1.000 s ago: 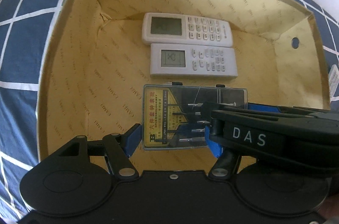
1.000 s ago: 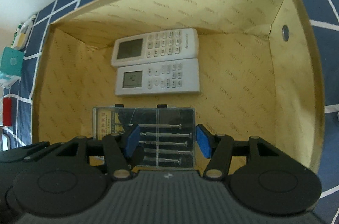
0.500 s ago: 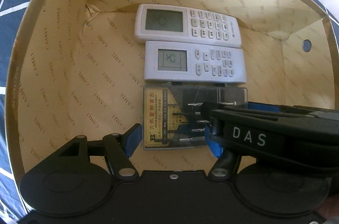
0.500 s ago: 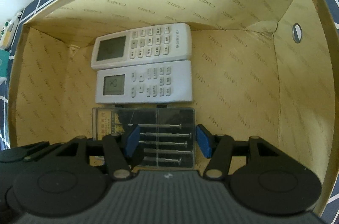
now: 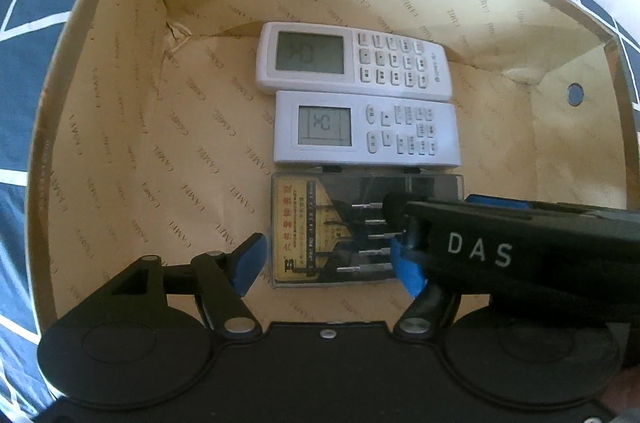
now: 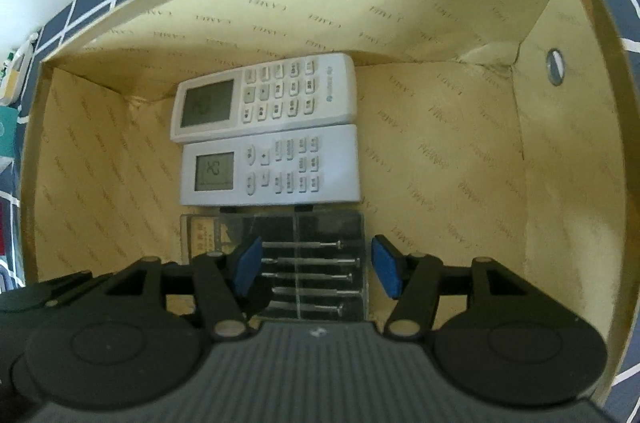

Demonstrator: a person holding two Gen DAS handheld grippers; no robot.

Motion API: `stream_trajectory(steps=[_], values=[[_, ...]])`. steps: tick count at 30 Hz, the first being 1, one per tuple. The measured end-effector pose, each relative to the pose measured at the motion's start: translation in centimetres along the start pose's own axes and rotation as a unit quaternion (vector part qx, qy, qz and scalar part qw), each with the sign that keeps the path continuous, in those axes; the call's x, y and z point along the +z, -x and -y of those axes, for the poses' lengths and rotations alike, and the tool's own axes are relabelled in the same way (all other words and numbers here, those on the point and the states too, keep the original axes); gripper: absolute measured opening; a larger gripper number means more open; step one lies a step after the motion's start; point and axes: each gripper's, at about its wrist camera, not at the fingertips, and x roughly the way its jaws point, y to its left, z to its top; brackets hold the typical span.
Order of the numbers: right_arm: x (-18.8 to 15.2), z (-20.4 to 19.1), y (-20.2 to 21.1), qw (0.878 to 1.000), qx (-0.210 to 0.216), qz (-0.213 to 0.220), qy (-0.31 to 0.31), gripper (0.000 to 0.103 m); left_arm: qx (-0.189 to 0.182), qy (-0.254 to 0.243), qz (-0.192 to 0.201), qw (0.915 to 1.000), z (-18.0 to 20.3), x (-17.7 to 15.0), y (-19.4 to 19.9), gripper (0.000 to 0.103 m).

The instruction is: Organize objects

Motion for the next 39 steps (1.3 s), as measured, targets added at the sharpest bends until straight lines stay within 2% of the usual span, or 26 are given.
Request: stream_trajectory(steps=[6,8,10,12,15,18,21,25,33,39], values=[[-0.4,0.4,2.0,1.000,0.002,0.018,0.006,0.061,0.008,-0.003,0.017,0.9998,0.5,-0.9,2.0,0.074],[-0.7,0.5,2.8,1.000,0.003,0.024,0.011,0.064,0.011,-0.001,0.026,0.9996,0.6,-1.2,2.9,0.077],[-0.9,0.4,3.9,0.999,0.007,0.032,0.016,0.074,0.011,0.002,0.033,0.9994,0.9,-1.7,3.8,0.078],[-1.4,0.3,4.9,0.999,0.007,0.040,0.020,0.080,0.015,0.003,0.045,0.9989,1.2,-2.4,4.7,0.081],[-2.2,0.3,6.6,0.998,0.008,0.053,0.030,0.083,0.021,0.004,0.058,0.9981,1.9,-3.3,5.9,0.084],[-3.2,0.3,8.3,0.997,0.006,0.069,0.039,0.091,0.026,0.004,0.067,0.9974,2.5,-4.5,7.2,0.084],[-4.3,0.7,9.9,0.996,0.007,0.084,0.043,0.096,0.034,0.006,0.080,0.9962,2.9,-5.8,8.7,0.092],[-5.8,1.6,12.2,0.994,0.011,0.100,0.045,0.101,0.043,0.007,0.096,0.9944,3.4,-7.5,10.4,0.093],[-8.2,4.5,15.5,0.992,0.004,0.119,0.041,0.103,0.056,0.008,0.121,0.9910,5.7,-10.6,12.8,0.103],[-9.7,7.4,17.3,0.991,-0.002,0.126,0.039,0.103,0.062,0.002,0.126,0.9901,8.0,-12.4,13.6,0.103]])
